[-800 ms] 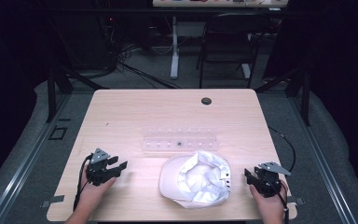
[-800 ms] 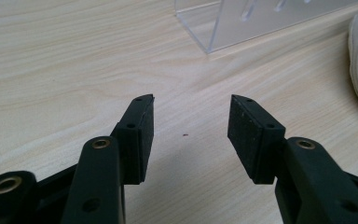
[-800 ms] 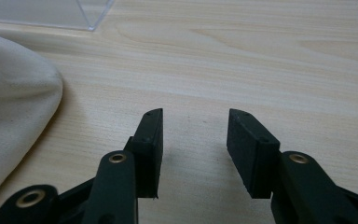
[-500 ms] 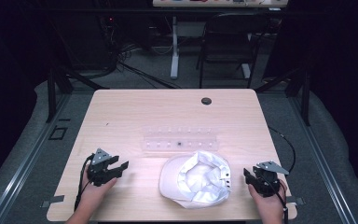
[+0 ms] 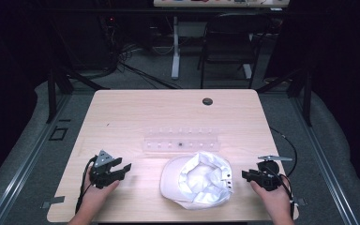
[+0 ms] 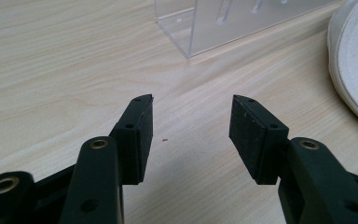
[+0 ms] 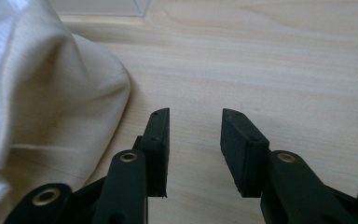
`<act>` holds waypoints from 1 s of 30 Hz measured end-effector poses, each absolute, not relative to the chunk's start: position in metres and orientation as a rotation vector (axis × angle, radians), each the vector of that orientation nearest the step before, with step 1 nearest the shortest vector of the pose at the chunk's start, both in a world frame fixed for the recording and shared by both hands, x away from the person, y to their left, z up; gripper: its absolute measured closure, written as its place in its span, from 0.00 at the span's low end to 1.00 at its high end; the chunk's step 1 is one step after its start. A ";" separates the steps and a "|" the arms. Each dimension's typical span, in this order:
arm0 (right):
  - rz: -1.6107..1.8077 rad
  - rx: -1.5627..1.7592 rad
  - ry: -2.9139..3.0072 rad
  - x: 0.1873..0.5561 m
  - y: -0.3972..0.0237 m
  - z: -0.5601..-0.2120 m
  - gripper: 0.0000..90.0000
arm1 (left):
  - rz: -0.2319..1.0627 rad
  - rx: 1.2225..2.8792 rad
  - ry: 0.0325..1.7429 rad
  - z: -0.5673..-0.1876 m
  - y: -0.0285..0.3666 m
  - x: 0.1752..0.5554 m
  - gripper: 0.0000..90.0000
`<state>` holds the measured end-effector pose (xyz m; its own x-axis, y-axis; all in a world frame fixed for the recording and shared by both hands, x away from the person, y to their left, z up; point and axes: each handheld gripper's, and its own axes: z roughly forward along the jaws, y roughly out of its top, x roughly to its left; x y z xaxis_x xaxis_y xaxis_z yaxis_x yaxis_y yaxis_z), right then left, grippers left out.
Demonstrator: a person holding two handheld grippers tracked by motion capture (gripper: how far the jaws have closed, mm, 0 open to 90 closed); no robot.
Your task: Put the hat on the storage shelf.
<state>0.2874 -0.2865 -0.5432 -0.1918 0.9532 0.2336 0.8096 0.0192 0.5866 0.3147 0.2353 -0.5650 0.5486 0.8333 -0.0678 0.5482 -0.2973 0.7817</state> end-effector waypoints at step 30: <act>0.965 1.950 2.242 0.299 -0.267 -0.499 0.66 | 0.456 2.002 1.122 -0.566 0.236 0.314 0.55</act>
<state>0.2989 -0.2672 -0.4985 -0.2208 0.9014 0.3726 0.8902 0.0301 0.4546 0.3144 0.2357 -0.5662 0.5457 0.8357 -0.0622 0.5558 -0.3055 0.7731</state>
